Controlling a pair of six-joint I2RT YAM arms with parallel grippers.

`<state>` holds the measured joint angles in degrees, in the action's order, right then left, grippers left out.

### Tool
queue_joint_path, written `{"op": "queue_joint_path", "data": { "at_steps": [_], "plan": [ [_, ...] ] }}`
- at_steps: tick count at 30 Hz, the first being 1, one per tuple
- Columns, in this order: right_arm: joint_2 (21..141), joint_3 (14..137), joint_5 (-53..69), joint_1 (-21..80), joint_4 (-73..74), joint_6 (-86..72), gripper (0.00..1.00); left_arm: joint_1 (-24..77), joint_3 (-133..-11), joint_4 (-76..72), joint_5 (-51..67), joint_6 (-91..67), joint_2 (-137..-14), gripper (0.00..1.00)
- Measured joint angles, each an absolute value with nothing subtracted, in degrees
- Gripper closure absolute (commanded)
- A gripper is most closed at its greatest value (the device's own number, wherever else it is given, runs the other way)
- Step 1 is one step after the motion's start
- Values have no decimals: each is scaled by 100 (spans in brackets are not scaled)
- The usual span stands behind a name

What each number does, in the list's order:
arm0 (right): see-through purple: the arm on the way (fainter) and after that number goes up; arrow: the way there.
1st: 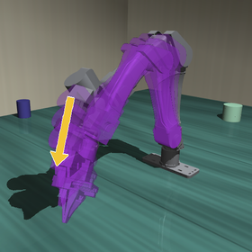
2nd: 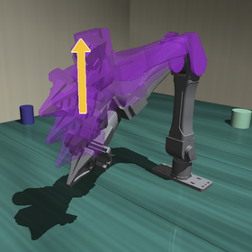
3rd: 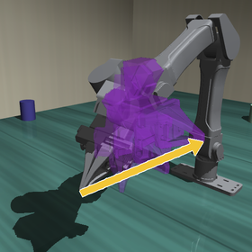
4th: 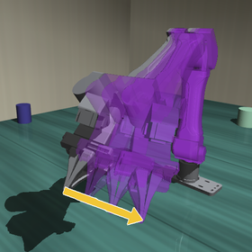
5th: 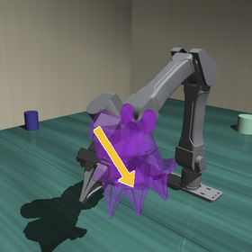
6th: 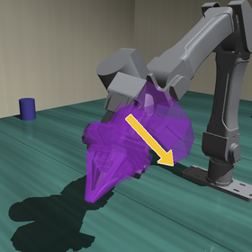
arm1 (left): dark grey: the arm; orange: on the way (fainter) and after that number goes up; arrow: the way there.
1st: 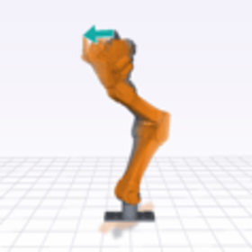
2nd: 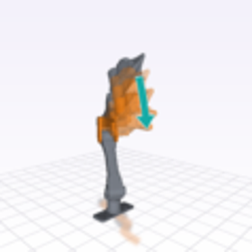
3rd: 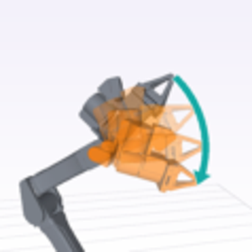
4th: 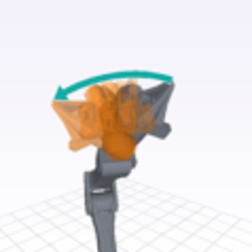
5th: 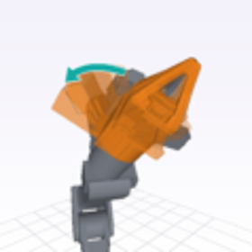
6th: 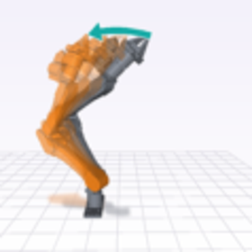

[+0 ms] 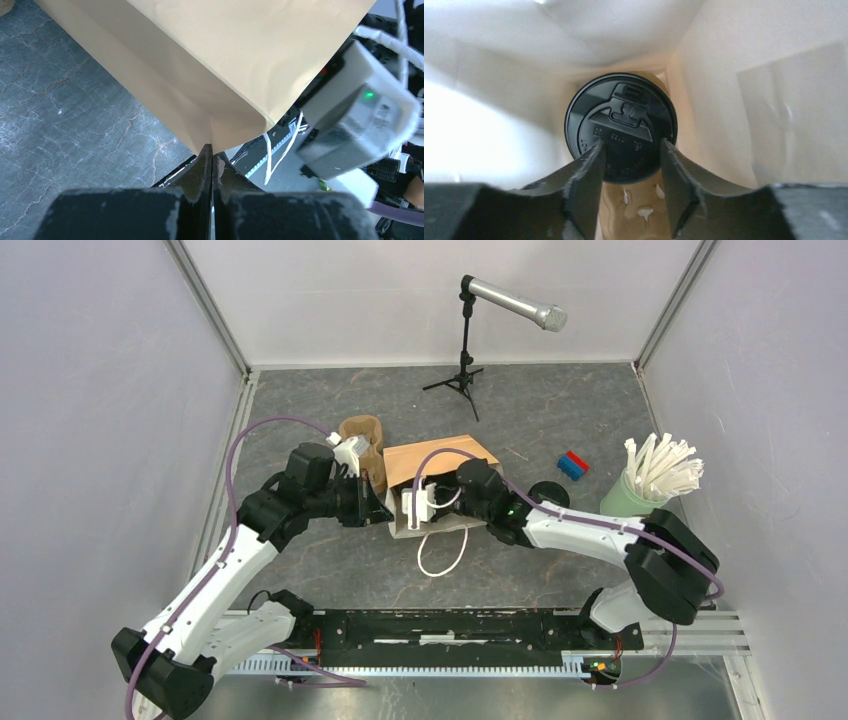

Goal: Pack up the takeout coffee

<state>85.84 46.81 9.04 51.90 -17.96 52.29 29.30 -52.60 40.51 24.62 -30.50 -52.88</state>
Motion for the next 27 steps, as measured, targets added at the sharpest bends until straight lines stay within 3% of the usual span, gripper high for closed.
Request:
{"op": "queue_joint_path", "data": {
  "at_steps": [23,27],
  "plan": [
    [6202,5443,1448,5162,1942,3815,31,2609,-5614,4195,2786,-3050,-5518,98],
    [5894,5697,1258,5162,2362,3133,23,2604,-5728,4195,2910,-3048,-5640,98]
  ]
}}
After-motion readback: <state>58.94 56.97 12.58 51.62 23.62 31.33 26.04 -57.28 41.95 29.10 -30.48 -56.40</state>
